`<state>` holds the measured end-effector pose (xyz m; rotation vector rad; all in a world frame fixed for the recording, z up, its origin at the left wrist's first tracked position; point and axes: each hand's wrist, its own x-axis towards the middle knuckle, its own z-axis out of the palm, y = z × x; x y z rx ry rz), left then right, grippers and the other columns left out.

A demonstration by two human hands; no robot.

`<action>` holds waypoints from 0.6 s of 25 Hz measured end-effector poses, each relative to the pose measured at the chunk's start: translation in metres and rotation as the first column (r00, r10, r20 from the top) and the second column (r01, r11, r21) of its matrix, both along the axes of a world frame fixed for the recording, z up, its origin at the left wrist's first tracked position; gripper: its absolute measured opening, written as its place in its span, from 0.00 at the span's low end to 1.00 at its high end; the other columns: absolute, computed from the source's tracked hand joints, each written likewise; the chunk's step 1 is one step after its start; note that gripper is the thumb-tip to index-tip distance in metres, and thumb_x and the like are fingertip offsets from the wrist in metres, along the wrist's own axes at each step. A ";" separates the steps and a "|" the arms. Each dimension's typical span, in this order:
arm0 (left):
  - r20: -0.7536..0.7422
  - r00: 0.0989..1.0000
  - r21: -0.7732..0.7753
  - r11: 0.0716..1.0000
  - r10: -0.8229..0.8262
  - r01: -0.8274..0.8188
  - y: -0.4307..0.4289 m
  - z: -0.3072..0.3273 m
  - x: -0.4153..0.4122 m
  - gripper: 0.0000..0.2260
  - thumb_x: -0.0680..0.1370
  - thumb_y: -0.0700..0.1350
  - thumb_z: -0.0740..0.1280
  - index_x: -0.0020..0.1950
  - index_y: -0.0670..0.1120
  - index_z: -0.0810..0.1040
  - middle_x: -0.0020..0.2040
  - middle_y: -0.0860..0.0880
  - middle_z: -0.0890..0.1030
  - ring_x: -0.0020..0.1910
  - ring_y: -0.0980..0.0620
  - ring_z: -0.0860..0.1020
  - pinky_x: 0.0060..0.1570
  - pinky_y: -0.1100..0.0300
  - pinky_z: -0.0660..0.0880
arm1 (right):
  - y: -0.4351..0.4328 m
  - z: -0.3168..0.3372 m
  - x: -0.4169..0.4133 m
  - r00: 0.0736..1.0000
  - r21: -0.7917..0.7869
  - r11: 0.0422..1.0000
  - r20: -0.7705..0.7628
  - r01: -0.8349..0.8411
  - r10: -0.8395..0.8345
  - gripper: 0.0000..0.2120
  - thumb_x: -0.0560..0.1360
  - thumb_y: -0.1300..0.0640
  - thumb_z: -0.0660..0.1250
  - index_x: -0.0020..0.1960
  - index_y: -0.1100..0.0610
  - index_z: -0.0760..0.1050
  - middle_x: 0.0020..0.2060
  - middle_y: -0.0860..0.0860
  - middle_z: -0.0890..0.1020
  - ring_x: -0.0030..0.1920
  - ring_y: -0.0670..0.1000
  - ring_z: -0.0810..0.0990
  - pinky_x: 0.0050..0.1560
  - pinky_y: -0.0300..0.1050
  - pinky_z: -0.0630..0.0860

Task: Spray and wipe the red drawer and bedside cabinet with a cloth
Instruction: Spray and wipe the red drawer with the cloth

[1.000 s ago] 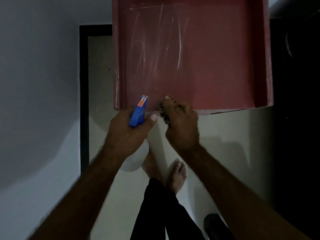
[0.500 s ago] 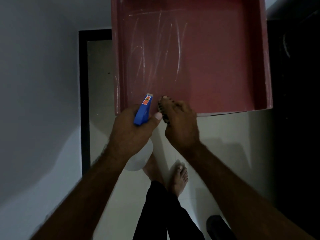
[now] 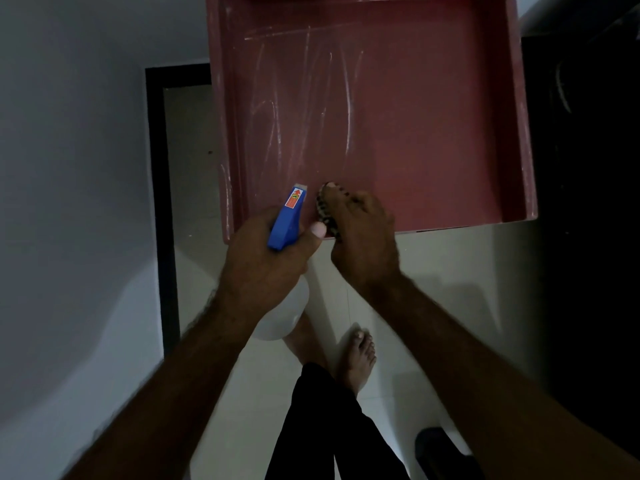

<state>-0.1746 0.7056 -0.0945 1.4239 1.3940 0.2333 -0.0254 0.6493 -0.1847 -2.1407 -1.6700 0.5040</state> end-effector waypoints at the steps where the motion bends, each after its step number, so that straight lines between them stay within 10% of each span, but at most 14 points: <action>1: 0.015 1.000 -0.006 1.000 0.006 -0.006 0.001 0.001 0.001 0.13 0.78 0.55 0.71 0.43 0.48 0.75 0.38 0.43 0.83 0.38 0.49 0.83 0.33 0.76 0.72 | 0.001 -0.001 0.007 1.000 0.009 1.000 0.009 0.003 -0.003 0.40 0.62 0.74 0.69 0.74 0.59 0.74 0.63 0.57 0.82 0.61 0.64 0.77 0.56 0.60 0.77; 6: 0.031 0.999 0.005 1.000 0.009 -0.009 0.011 0.004 0.003 0.14 0.78 0.54 0.71 0.44 0.44 0.76 0.37 0.41 0.82 0.39 0.47 0.83 0.34 0.75 0.73 | 0.003 -0.006 0.035 0.965 -0.052 0.964 0.052 0.261 -0.258 0.41 0.65 0.72 0.67 0.77 0.57 0.70 0.65 0.56 0.81 0.63 0.63 0.74 0.60 0.61 0.75; 12: 0.021 1.000 -0.023 1.000 0.000 0.001 0.026 0.005 0.006 0.13 0.78 0.54 0.71 0.45 0.45 0.76 0.39 0.41 0.83 0.41 0.44 0.84 0.34 0.76 0.73 | 0.012 -0.002 0.010 0.999 -0.029 0.999 0.039 -0.023 0.025 0.40 0.63 0.71 0.68 0.75 0.56 0.72 0.67 0.54 0.81 0.63 0.62 0.76 0.55 0.60 0.76; 15: 0.059 0.998 -0.018 1.000 0.010 -0.009 0.030 0.008 0.007 0.14 0.78 0.53 0.72 0.46 0.43 0.76 0.39 0.39 0.82 0.41 0.41 0.83 0.35 0.72 0.75 | 0.012 -0.003 0.035 0.992 -0.024 0.993 0.042 0.119 -0.118 0.33 0.70 0.60 0.61 0.76 0.58 0.72 0.66 0.57 0.81 0.63 0.64 0.75 0.59 0.64 0.76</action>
